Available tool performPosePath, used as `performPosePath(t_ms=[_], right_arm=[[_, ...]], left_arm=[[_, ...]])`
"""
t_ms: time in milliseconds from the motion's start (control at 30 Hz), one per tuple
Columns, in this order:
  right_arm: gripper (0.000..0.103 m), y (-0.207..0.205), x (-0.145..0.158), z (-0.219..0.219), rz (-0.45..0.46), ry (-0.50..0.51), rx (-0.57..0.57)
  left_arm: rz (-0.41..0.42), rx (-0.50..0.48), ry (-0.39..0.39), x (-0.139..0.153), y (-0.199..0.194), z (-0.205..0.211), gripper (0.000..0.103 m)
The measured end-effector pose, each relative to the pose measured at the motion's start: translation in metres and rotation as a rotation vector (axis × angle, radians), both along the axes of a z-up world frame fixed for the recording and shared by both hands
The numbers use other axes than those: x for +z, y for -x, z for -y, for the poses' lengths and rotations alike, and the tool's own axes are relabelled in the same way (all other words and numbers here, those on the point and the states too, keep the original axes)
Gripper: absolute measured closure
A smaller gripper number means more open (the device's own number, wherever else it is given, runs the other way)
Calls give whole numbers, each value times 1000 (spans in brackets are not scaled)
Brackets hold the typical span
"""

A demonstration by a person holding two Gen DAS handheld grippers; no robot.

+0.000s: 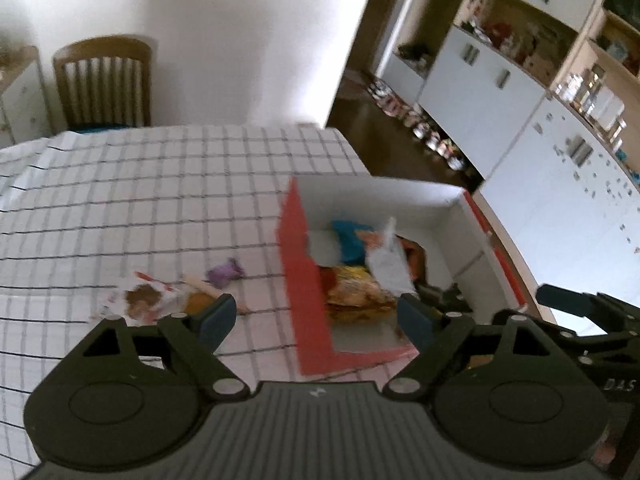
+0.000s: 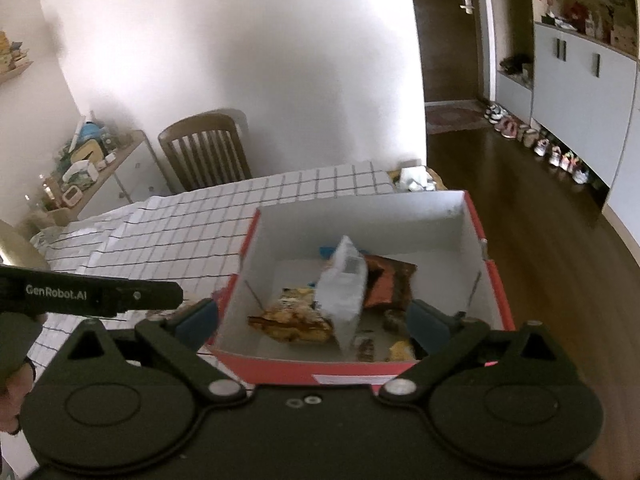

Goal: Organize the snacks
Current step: 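Move both tools back toward the bread roll and remaining snacks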

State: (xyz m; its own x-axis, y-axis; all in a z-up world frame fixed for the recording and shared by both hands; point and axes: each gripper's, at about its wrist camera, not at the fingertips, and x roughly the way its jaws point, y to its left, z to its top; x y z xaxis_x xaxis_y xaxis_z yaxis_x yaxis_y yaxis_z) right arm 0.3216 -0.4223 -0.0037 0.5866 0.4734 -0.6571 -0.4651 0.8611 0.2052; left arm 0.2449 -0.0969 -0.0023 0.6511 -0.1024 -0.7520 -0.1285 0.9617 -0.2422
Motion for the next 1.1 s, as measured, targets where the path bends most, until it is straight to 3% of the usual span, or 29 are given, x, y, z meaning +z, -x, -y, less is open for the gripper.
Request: performPosePath(t_ms=[433,667,800,1100], right_arm=[[4,27,0,-75,-12,23,71],[8,42,-7,-123,-26,46,102],[9,49,-12,-152,-38,63,119],[17,31,-39,-198,-126,100,44]], left_arm=[[17,119,-45,-3,26,-115,13],[31,66,-69,-16,32,-159,13],[-2,39,-78,-35,28,-174,13],[-36,-28,-88,-81,20,-184,13]])
